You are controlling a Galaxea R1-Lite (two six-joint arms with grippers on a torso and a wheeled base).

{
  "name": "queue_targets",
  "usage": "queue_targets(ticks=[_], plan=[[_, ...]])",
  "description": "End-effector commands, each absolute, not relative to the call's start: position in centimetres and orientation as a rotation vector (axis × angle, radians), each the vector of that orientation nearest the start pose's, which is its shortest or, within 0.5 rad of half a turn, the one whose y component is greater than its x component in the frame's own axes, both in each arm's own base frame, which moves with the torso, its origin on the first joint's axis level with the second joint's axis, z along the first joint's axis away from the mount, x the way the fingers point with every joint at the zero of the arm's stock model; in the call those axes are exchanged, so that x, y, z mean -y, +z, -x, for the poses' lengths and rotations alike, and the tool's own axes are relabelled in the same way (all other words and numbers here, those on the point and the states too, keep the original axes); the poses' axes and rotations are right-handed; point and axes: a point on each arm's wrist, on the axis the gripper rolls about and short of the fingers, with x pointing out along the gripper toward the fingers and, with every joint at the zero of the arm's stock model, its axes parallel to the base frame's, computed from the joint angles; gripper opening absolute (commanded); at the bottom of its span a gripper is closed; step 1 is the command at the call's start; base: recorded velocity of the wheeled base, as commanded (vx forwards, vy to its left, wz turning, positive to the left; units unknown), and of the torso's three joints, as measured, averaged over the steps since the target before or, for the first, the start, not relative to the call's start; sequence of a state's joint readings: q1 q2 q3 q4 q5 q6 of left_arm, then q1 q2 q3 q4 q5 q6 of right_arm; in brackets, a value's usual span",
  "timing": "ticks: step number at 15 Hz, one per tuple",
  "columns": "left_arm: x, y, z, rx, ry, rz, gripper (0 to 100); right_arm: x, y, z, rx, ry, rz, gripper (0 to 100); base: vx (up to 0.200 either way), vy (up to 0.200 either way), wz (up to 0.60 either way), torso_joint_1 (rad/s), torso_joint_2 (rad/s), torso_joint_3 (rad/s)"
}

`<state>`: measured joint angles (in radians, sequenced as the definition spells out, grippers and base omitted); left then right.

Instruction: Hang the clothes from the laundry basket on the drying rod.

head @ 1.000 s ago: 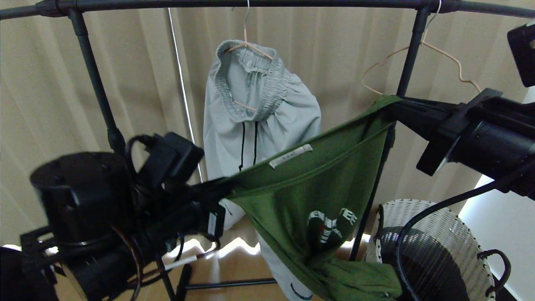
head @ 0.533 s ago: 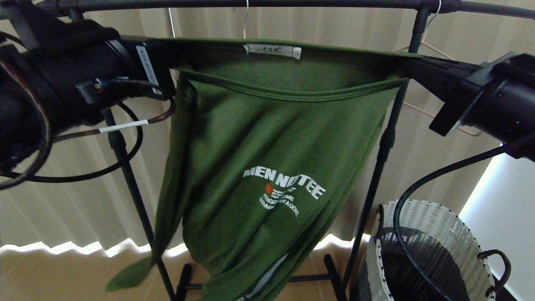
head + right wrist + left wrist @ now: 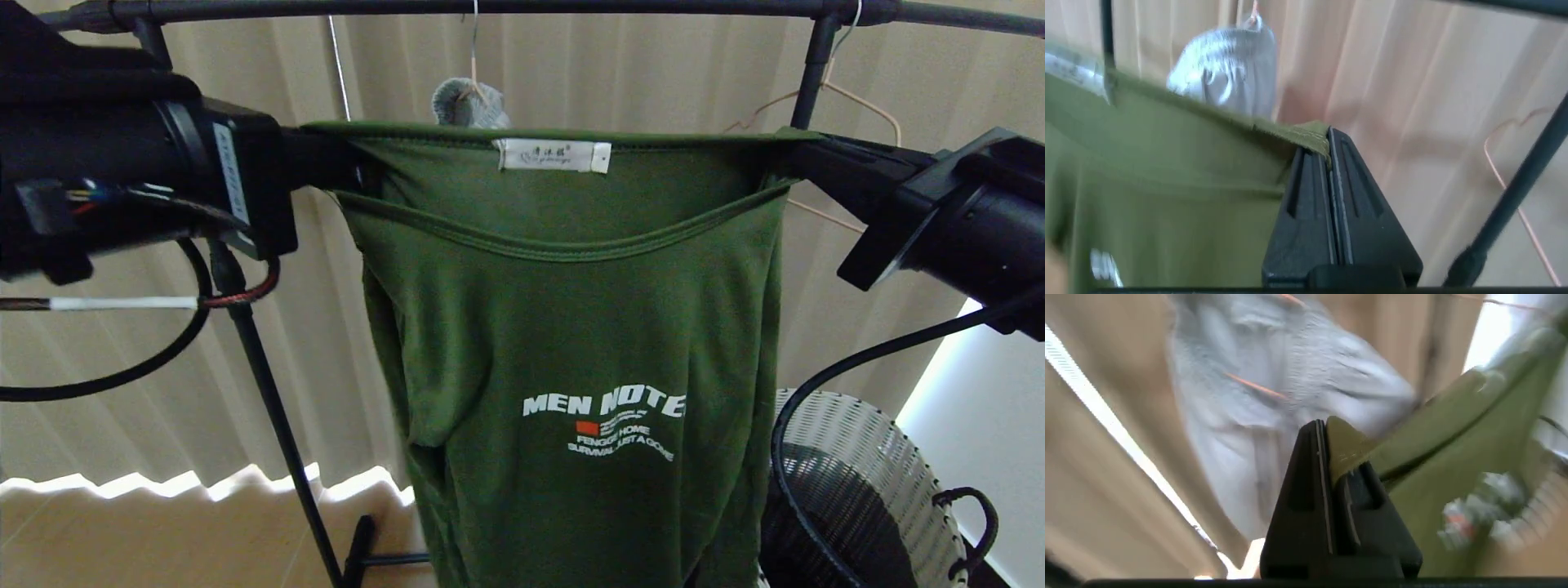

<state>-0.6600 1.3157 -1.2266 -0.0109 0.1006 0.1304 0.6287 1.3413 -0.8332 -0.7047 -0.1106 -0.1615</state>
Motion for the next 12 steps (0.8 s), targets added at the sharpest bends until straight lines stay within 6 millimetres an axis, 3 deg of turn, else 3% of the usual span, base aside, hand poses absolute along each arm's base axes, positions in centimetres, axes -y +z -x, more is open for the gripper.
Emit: queue_targets(ticks=[1,7,10,12], plan=[[11.9,35.5,-15.3,0.007,-0.598,-0.139,0,-12.9,29.4,-18.1,0.247,0.499,0.08,0,0.0,0.0,0.0,0.0,0.0,0.0],[12.2,33.8,-15.9,-0.007,-0.588,-0.144,0,-12.7,29.7,-18.1,0.257,0.492,0.078,0,0.0,0.0,0.0,0.0,0.0,0.0],[13.2,32.7,-17.6,-0.023,-0.526,-0.151,0,-12.1,29.8,-18.0,0.264,0.469,0.082,0,0.0,0.0,0.0,0.0,0.0,0.0],[14.4,32.1,-19.5,-0.008,-0.437,-0.145,0,-11.4,30.5,-16.7,0.284,0.477,0.074,0,0.0,0.0,0.0,0.0,0.0,0.0]])
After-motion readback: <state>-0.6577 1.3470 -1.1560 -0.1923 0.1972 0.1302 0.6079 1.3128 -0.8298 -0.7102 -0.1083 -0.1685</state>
